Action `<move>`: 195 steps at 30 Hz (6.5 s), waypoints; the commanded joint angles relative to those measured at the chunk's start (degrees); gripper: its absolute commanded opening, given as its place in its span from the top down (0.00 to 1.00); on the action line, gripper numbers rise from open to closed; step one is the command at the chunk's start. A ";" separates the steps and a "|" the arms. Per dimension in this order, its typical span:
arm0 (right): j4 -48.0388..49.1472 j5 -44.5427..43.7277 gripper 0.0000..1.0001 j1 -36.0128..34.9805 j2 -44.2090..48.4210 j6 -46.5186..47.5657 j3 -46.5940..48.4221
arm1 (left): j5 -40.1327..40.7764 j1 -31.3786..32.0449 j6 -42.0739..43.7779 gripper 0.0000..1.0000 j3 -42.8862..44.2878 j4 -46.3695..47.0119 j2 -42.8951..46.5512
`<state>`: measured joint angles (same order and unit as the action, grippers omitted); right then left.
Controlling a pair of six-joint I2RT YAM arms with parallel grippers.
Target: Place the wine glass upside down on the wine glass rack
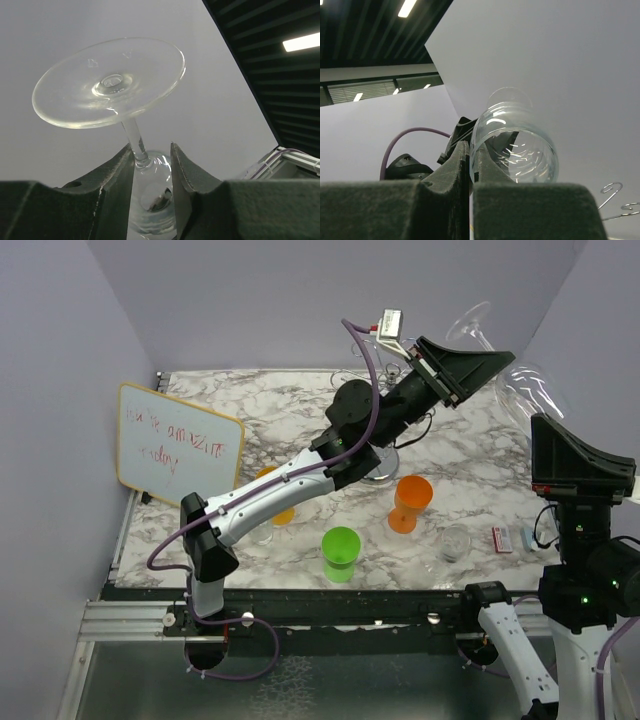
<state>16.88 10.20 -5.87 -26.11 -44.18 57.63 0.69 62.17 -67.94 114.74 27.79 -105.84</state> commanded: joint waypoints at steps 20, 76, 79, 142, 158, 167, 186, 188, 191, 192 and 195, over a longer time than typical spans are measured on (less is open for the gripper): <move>-15.66 -2.56 0.23 0.16 -0.70 0.24 3.20 | -7.39 -9.29 15.29 1.00 -2.75 -4.72 9.01; -39.00 18.59 0.23 0.15 -21.17 10.07 9.35 | -38.57 -37.47 63.26 1.00 -50.30 -12.64 29.81; -38.98 18.73 0.23 0.16 -21.10 9.96 8.74 | -42.33 -37.44 63.49 1.00 -50.13 -11.99 28.69; -42.62 16.07 0.24 0.16 -17.14 8.35 3.58 | -29.68 -35.31 53.07 1.00 -38.52 1.42 9.46; -43.29 15.71 0.23 0.16 -17.13 8.63 3.99 | -24.37 -35.29 54.35 1.00 -46.31 6.90 14.73; -43.15 15.91 0.23 0.11 -17.37 8.29 4.12 | -19.50 -35.36 55.65 1.00 -49.87 7.44 17.77; -39.35 17.02 0.25 0.16 -20.17 -1.25 2.68 | -37.52 -35.32 62.09 0.92 -53.69 7.77 17.52; -38.56 16.63 0.25 0.16 -20.41 -3.19 1.87 | -35.61 -35.35 62.23 0.77 -54.27 7.67 17.45; -36.28 14.75 0.26 0.11 -20.28 -7.88 -0.17 | -32.26 -35.37 60.70 0.57 -55.08 7.72 17.42; -34.56 14.47 0.27 0.15 -20.10 -9.64 -1.27 | -31.94 -35.37 60.26 0.52 -55.25 7.71 17.45; -30.65 14.04 0.30 0.16 -20.34 -13.37 -3.56 | -31.67 -35.39 59.07 0.41 -55.77 7.71 18.33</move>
<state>-19.66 26.00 -5.87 -46.35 -50.57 56.69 -32.32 26.74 -7.51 60.03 33.78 -88.99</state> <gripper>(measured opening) 0.720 0.520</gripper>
